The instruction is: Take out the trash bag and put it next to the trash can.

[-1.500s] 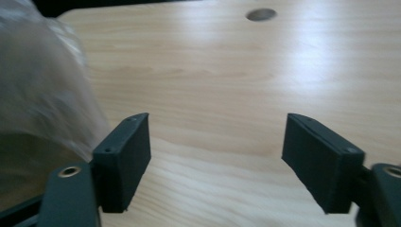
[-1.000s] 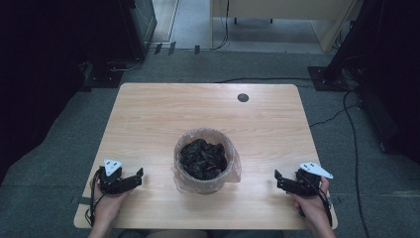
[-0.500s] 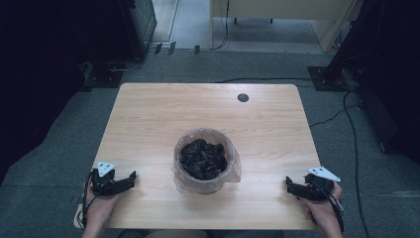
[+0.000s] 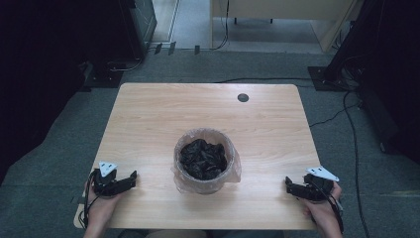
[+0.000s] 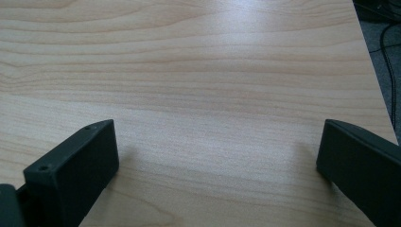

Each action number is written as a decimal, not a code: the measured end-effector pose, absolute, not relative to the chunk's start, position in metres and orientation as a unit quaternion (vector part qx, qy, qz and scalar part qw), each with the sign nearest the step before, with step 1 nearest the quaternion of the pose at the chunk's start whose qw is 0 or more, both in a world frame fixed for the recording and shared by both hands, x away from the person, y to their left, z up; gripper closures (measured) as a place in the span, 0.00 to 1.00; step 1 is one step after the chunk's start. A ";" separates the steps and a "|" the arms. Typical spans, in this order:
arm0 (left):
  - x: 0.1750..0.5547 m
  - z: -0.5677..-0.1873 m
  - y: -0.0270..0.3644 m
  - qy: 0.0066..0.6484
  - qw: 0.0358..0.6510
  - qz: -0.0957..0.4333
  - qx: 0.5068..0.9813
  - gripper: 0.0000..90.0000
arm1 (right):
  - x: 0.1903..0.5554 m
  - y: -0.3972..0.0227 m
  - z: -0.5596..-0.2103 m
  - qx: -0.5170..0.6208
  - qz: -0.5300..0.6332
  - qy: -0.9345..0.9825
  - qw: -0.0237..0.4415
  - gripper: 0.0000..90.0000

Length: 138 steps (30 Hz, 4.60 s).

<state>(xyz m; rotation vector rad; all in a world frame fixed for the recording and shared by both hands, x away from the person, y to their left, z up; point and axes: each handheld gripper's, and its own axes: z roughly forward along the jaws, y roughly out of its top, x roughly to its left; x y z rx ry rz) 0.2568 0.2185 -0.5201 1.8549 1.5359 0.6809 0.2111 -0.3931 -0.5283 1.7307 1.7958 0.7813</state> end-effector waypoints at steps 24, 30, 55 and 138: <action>0.234 -0.503 0.111 0.478 0.372 0.210 0.767 0.15 | 0.212 -0.393 -0.528 0.641 0.288 0.661 0.262 0.00; 0.240 -0.505 0.092 0.471 0.365 0.224 0.771 0.15 | 0.213 -0.392 -0.528 0.645 0.287 0.658 0.263 0.00; 0.237 -0.489 0.075 0.424 0.416 0.230 0.771 0.87 | 0.195 -0.333 -0.511 0.632 0.337 0.651 0.253 0.08; 0.233 -0.368 0.055 0.371 0.611 0.165 0.679 0.94 | 0.215 -0.184 -0.370 0.428 0.551 0.646 0.309 0.79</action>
